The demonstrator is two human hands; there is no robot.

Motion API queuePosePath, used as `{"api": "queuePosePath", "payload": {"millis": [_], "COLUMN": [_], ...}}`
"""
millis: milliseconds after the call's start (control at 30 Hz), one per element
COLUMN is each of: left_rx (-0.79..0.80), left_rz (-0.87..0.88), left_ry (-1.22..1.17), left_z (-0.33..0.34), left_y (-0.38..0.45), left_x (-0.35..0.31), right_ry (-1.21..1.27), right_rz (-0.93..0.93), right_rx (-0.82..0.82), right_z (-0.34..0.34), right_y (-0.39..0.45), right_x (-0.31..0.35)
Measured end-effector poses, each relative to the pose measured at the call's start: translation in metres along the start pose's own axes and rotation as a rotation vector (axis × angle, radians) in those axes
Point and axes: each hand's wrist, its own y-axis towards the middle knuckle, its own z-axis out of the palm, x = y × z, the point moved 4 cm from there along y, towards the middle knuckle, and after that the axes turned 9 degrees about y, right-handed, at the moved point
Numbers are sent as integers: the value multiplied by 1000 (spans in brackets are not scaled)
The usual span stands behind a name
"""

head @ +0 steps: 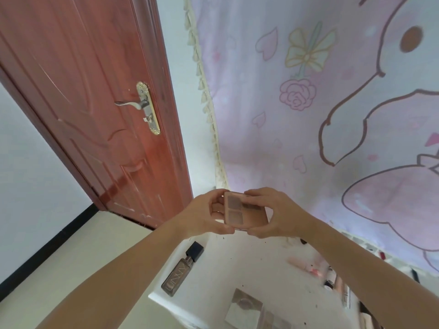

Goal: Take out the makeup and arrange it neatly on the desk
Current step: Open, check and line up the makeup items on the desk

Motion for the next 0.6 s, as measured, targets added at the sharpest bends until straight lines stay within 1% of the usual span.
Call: {"api": "queuePosePath", "payload": {"millis": [100,167,200,267,333,433,600], "left_rx": [33,55,70,78,27,-105,-197], "left_rz": [-10,-31,-43,-83,-150,-270,-336], "left_ry": [19,-29,-60,-59,-22,-11,123], "left_z": [3,3,2,-1,-5,-12,-5], "left_y": [-2,-4,-5,-8,-13,-24,-44], "left_x": [5,9,12,22,37,64,99], "right_ry": [154,235,281,372,506,739,812], "right_rz": [57,86,117,239,366,440,595], "right_rx": [1,34,47,42,30,22,28], "right_z": [-1,4,7,15,23,41,78], "right_y": [0,2,3,7,10,17,26], "right_x": [-7,-13,-17,-30,-42,-50,-63]}}
